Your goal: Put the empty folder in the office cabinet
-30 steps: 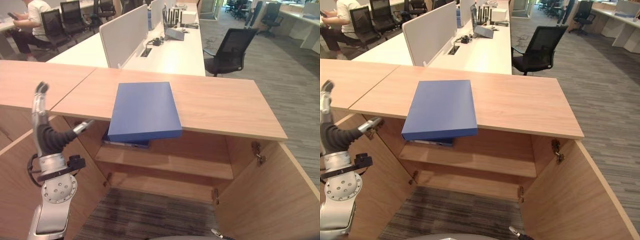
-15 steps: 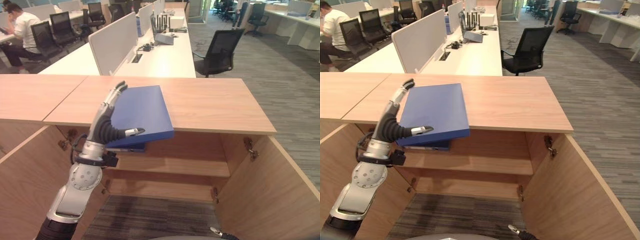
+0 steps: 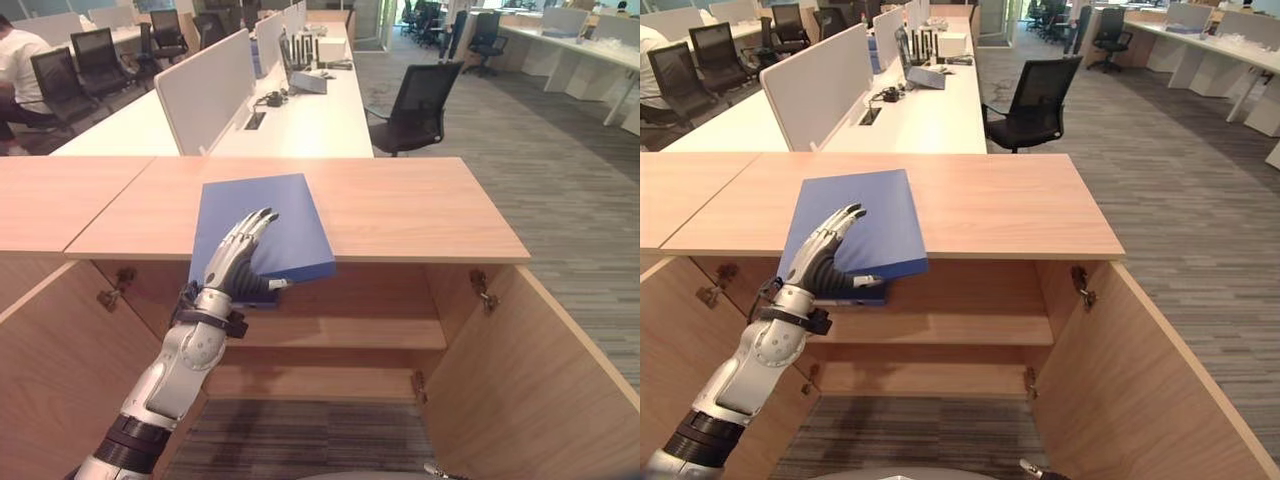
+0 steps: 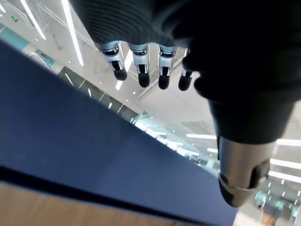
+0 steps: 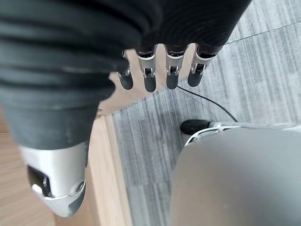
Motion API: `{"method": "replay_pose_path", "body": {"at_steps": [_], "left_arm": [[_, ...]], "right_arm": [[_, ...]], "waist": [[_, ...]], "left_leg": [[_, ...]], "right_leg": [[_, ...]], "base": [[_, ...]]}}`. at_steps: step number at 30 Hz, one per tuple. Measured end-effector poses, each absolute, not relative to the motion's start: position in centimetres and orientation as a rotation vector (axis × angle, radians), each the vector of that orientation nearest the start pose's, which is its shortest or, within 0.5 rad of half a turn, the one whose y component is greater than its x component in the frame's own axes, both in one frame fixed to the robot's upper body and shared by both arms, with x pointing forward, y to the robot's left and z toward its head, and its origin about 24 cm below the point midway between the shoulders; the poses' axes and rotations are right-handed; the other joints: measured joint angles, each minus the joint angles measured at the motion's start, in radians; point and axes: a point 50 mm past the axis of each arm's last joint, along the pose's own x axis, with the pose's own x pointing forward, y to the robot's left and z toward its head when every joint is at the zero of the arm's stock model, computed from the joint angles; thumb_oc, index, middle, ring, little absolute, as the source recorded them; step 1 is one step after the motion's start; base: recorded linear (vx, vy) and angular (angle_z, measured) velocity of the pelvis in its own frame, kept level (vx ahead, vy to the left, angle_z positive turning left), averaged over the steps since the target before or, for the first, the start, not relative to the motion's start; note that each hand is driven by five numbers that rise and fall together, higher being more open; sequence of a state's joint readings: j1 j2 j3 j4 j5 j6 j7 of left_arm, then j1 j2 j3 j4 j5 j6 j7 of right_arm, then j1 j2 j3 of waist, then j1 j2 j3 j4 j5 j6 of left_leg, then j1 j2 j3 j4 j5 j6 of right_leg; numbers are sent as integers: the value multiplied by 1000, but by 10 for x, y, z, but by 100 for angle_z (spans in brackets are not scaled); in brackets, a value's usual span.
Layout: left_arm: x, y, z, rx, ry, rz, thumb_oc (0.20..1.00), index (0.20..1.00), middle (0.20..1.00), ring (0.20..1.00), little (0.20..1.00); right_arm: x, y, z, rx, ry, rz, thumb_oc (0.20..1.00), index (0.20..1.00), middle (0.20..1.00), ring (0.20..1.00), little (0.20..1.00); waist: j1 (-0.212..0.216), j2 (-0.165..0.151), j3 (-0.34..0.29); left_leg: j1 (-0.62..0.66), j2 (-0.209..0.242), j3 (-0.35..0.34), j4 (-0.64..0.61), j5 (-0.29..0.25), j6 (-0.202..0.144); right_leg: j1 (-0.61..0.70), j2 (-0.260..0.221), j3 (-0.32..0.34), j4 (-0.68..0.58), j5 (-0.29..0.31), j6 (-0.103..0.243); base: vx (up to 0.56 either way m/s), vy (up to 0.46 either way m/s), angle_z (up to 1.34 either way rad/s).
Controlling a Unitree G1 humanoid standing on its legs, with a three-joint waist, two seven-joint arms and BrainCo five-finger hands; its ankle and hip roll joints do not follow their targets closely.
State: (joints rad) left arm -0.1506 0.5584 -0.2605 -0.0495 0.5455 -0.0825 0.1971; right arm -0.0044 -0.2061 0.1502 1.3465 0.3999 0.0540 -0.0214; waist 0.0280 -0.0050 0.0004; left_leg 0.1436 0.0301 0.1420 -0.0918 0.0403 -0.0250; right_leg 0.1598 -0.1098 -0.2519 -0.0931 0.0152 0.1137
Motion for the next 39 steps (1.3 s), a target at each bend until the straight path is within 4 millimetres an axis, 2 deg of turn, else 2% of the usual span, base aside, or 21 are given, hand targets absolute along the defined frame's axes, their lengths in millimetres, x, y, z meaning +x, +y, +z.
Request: {"method": "replay_pose_path", "body": {"at_steps": [4,12,17,25,35,36,37,39], "left_arm": [[275,176,97,1180,-395,-91,1000,1000,1000,1000,1000],[284,169,86,1407,-407,-134,1000,1000,1000,1000,1000],[287,179,69,1584,-371,-158,1000,1000,1000,1000,1000],[288,188,63,1717,-354,-101,1000,1000,1000,1000,1000],[290,204,54,1791,-251,-32,1000,1000,1000,1000,1000],[290,205,54,1793,-244,-27,561,561,561,561,561],[290,206,54,1794,-244,-26,200,200,200,200,200],[290,206,53,1798,-247,-19,200,200,200,200,200]], "right_arm": [[58,-224,-171,50,1374,-292,1000,1000,1000,1000,1000],[57,-225,-171,26,1378,-277,1000,1000,1000,1000,1000],[57,-227,-171,22,1379,-280,1000,1000,1000,1000,1000],[56,-228,-171,12,1381,-290,1000,1000,1000,1000,1000],[51,-229,-172,-9,1408,-292,1000,1000,1000,1000,1000],[51,-229,-172,-12,1409,-288,1000,1000,1000,1000,1000],[51,-229,-172,-13,1409,-287,1000,1000,1000,1000,1000],[50,-228,-172,-19,1411,-280,1000,1000,1000,1000,1000]], "waist": [[-21,3,-1],[-22,7,-6],[-25,15,-15],[-23,19,-26],[-22,18,-48],[-21,18,-48],[-21,18,-48],[-22,18,-48]], "left_leg": [[3,1,9,0,0,0],[6,2,15,0,-1,1],[8,2,17,0,-1,1],[8,3,18,-1,0,1],[8,3,18,-9,-5,-4],[8,4,18,-9,-7,-5],[8,4,18,-9,-7,-5],[8,4,19,-9,-7,-5]], "right_leg": [[-1,1,10,0,2,0],[-2,1,17,0,6,-3],[-1,1,19,0,10,-7],[-1,2,21,0,10,-6],[-2,2,21,0,11,-5],[-2,2,21,0,11,-5],[-2,2,21,0,12,-5],[-2,2,22,0,12,-5]], "base": [[0,-3,-7],[3,-1,-2],[0,0,0],[0,0,0],[0,0,0],[0,0,0],[0,0,0],[0,0,0]]}}
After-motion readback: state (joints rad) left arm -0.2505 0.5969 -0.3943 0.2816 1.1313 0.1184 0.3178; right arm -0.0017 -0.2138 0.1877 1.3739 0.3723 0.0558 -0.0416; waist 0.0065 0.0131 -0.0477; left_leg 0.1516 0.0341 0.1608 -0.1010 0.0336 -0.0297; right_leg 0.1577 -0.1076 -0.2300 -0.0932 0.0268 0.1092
